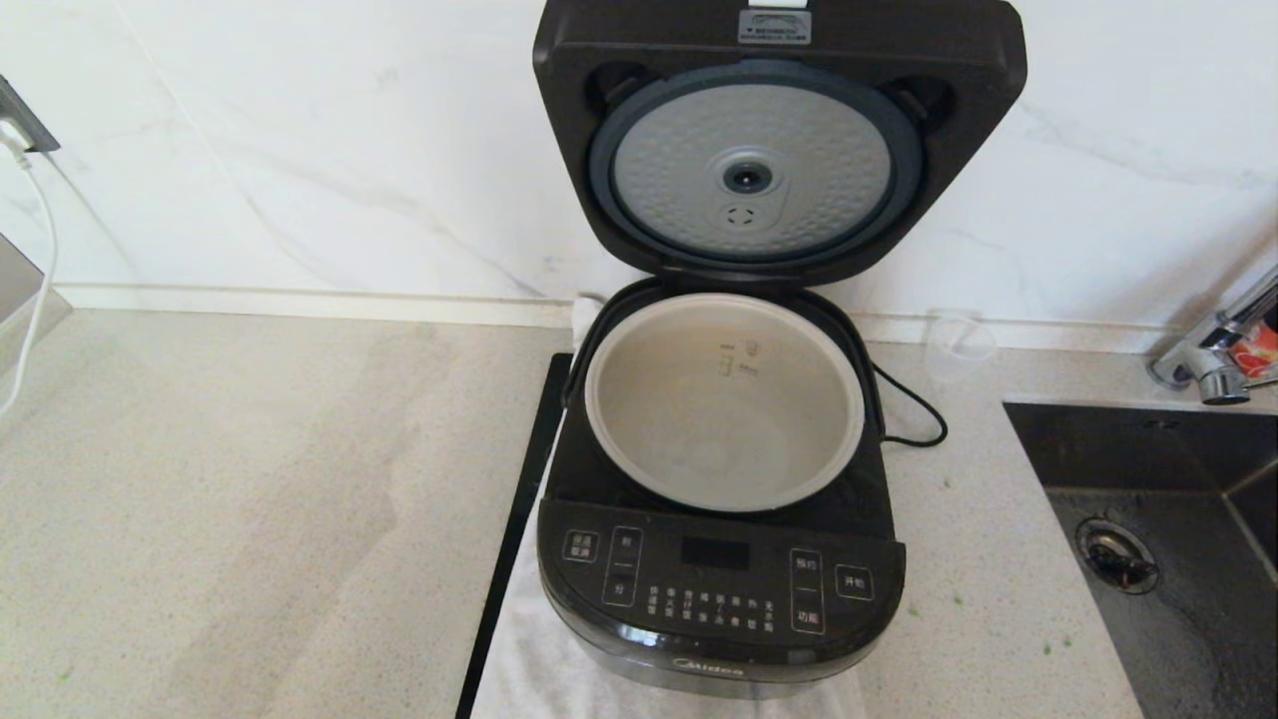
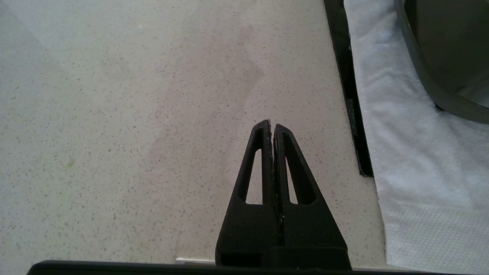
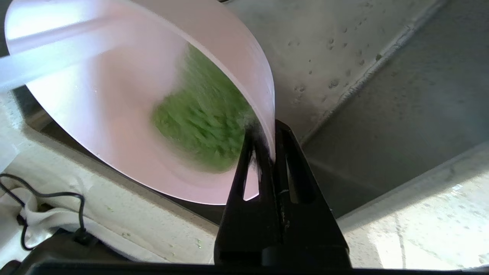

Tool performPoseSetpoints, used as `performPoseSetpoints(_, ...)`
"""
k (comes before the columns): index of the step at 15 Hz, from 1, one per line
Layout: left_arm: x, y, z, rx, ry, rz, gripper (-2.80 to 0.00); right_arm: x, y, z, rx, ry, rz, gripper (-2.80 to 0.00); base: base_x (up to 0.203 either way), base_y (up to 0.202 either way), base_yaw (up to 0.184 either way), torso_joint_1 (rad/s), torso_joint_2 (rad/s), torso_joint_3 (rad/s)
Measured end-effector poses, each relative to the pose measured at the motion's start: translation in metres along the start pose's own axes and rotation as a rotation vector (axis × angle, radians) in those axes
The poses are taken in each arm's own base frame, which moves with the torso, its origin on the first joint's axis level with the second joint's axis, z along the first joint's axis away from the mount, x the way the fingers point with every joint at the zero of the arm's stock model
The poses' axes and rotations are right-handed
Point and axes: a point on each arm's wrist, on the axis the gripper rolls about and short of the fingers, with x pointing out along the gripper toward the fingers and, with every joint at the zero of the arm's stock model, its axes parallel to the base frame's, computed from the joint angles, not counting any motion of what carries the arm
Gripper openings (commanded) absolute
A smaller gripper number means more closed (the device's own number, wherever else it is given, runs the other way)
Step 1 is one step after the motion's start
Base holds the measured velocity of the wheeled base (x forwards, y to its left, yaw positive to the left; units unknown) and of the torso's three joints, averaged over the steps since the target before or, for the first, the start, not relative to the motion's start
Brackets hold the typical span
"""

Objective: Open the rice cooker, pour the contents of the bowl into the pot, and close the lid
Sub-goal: Fill a bowl with water from the tap

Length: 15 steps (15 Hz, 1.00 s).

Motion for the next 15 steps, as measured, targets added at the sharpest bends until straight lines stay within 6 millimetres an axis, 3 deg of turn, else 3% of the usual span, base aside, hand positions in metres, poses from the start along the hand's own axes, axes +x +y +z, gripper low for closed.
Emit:
performPoseSetpoints(10, 0.0, 0.0, 0.0, 0.0, -0.001, 0.0, -2.8, -0.003, 0.013, -0.007, -0.016, 0.022, 0.019, -2.8, 0.0, 0.0, 0.0, 0.0, 0.0, 0.0)
performPoseSetpoints(12, 0.0, 0.0, 0.0, 0.0, 0.0, 0.0, -2.8, -0.005, 0.026, -0.017, -0.032, 0.066, 0.014, -2.8, 0.0, 0.0, 0.0, 0.0, 0.0, 0.0)
performPoseSetpoints(15, 0.0, 0.0, 0.0, 0.0, 0.0, 0.0, -2.8, -0.009, 0.061, -0.041, -0.095, 0.14, 0.01, -2.8, 0.0, 0.0, 0.0, 0.0, 0.0, 0.0)
